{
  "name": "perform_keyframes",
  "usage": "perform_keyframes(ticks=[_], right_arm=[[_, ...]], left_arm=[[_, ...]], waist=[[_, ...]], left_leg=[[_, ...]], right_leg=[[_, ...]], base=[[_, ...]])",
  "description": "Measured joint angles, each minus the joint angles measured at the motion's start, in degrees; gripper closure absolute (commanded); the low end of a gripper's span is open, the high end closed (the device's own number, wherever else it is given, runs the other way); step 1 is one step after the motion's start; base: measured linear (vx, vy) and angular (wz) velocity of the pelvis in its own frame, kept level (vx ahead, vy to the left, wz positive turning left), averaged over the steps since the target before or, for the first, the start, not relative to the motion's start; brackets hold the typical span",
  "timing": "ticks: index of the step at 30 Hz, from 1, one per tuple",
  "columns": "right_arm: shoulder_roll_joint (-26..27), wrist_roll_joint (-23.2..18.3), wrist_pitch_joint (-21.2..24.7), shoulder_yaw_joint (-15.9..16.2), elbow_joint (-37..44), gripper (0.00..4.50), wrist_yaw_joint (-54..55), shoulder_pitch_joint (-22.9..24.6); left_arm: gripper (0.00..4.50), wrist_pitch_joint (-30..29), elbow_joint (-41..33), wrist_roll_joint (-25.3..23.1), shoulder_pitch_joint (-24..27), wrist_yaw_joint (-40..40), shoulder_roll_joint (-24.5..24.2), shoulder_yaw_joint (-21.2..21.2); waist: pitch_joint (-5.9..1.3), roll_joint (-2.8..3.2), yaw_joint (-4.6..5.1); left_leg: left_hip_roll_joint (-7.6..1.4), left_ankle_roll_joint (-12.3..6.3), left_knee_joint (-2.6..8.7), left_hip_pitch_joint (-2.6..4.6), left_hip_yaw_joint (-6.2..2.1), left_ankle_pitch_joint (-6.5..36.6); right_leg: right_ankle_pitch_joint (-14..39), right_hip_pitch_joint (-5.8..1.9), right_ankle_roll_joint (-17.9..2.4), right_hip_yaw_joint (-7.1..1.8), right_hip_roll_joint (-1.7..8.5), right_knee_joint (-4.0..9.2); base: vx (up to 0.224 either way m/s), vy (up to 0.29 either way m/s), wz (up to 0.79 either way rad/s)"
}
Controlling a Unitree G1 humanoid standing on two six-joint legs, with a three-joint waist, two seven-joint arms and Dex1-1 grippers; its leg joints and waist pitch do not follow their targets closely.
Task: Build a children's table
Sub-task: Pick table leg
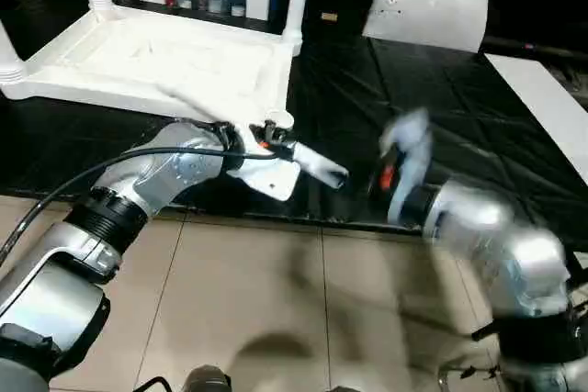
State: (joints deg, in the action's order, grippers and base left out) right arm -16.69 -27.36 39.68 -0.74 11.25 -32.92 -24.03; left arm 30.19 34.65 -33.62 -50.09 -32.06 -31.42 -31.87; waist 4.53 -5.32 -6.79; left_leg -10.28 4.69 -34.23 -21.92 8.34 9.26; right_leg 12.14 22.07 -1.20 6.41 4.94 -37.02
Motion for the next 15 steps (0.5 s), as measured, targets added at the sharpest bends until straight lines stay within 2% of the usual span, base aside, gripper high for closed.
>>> perform_keyframes(ticks=[1, 3, 8, 10, 12, 15], right_arm=[[-0.29, -0.18, -0.67, -0.09, 0.0, 2.16, -0.71, 0.1], [-0.57, -1.4, -1.67, -1.01, 0.06, 1.86, -2.29, 0.31], [-0.59, -6.82, -4.08, -8.17, 2.07, 1.54, -4.14, -0.98], [-0.72, -6.89, -5.78, -10.35, 1.97, 1.34, -3.85, -1.63], [-1.73, -6.64, -7.26, -10.5, 1.19, 1.22, -3.84, -1.73], [-2.27, -5.29, -9.17, -10.38, -1.08, 0.92, -3.88, -1.53]], left_arm=[[3.0, -0.03, 0.12, 0.0, -0.01, 0.09, -0.19, 0.25], [3.0, -0.06, 0.25, 0.01, -0.23, 0.64, -0.48, 0.79], [3.0, -1.01, 0.56, 1.54, -1.7, 2.86, -0.62, 4.41], [3.0, -3.21, -0.35, 6.55, -2.45, 2.09, 0.21, 8.34], [3.0, -6.5, -2.06, 11.76, -2.99, 0.18, 1.08, 11.94], [3.01, -16.83, -7.64, 22.85, -3.38, -4.12, 4.06, 18.48]], waist=[[0.01, 0.01, -0.01], [0.01, 0.03, -0.02], [0.03, 0.12, 0.02], [0.01, 0.17, -0.01], [0.0, 0.19, -0.02], [0.0, 0.19, -0.1]], left_leg=[[0.0, 0.0, 0.0, 0.0, 0.01, 0.0], [0.0, 0.0, -0.01, -0.01, 0.02, 0.0], [-0.01, -0.01, -0.05, -0.01, 0.02, 0.0], [-0.01, 0.0, -0.05, 0.0, 0.03, 0.0], [-0.01, 0.0, -0.06, 0.01, 0.06, 0.0], [-0.02, 0.0, -0.08, 0.01, 0.11, 0.0]], right_leg=[[0.0, 0.0, 0.0, 0.0, 0.0, 0.0], [0.0, 0.0, 0.0, 0.0, 0.0, 0.0], [-0.02, 0.0, -0.02, 0.0, 0.0, -0.01], [-0.03, 0.0, -0.04, 0.0, 0.0, -0.02], [-0.04, 0.0, -0.06, 0.0, 0.01, -0.02], [-0.06, 0.0, -0.08, -0.01, 0.01, -0.03]], base=[[0.0, 0.0, 0.0], [0.0, 0.0, 0.0], [0.0, 0.0, 0.0], [0.0, 0.0, 0.0], [0.0, 0.0, 0.0], [0.0, 0.0, 0.0]])
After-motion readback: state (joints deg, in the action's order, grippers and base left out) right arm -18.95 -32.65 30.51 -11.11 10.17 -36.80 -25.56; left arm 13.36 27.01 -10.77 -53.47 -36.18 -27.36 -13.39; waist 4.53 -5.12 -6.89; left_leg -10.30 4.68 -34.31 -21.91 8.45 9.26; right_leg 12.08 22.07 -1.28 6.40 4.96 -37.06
